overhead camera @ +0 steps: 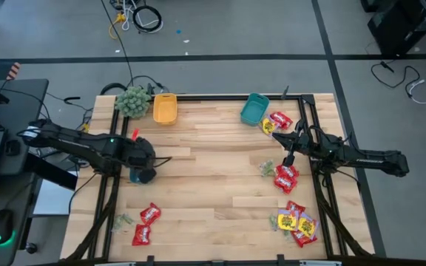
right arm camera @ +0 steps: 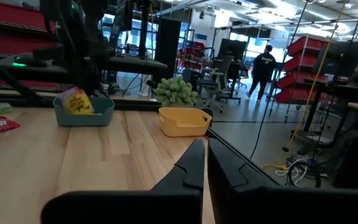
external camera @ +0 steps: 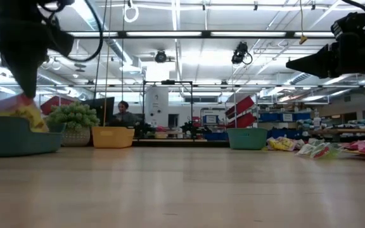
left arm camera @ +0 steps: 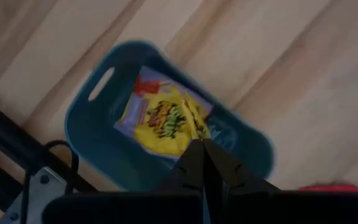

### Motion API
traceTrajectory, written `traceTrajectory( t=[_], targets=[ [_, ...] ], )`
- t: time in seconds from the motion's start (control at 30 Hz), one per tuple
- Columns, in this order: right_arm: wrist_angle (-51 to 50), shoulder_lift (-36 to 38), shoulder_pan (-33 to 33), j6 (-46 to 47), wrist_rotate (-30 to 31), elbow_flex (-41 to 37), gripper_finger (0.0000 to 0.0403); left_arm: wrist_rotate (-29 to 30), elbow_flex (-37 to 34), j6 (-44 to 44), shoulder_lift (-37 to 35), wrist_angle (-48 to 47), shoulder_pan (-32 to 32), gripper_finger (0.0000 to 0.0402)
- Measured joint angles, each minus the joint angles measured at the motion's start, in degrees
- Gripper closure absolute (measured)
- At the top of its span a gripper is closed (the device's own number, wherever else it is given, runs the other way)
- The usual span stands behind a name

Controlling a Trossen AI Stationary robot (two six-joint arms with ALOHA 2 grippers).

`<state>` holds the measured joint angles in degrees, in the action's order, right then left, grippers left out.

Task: Sort candy
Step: Put the yellow candy pack into the blue bin

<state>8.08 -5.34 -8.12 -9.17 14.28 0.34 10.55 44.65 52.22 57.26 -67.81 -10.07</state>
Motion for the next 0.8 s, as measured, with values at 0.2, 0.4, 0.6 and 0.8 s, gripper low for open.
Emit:
traceTrajectory(
  t=[0.2, 0.4, 0.6, 0.8],
  targets=[
    [-0.02, 0.00, 0.00, -0.01, 0.00, 0.02, 0.0398, -0.81, -7.86, 1.63, -1.45, 3.85, 2.61, 0.0399],
    [-0.02, 0.00, -0.02, 0.00, 0.00, 0.00, 0.0395, -0.79, -8.66, -3.02, -1.40, 4.14, 3.47, 0.0355],
    [-0.01, 0.00, 0.00, 0.00, 0.00, 0.00, 0.0398, 0.46, -5.80, -5.84, -1.40, 3.73, 3.46, 0.0276],
    [-0.02, 0.02, -0.01, -0.01, 0.00, 0.02, 0.0395, 1.59, -3.80, -8.11, -1.34, 3.26, 3.46, 0.0231]
  ],
)
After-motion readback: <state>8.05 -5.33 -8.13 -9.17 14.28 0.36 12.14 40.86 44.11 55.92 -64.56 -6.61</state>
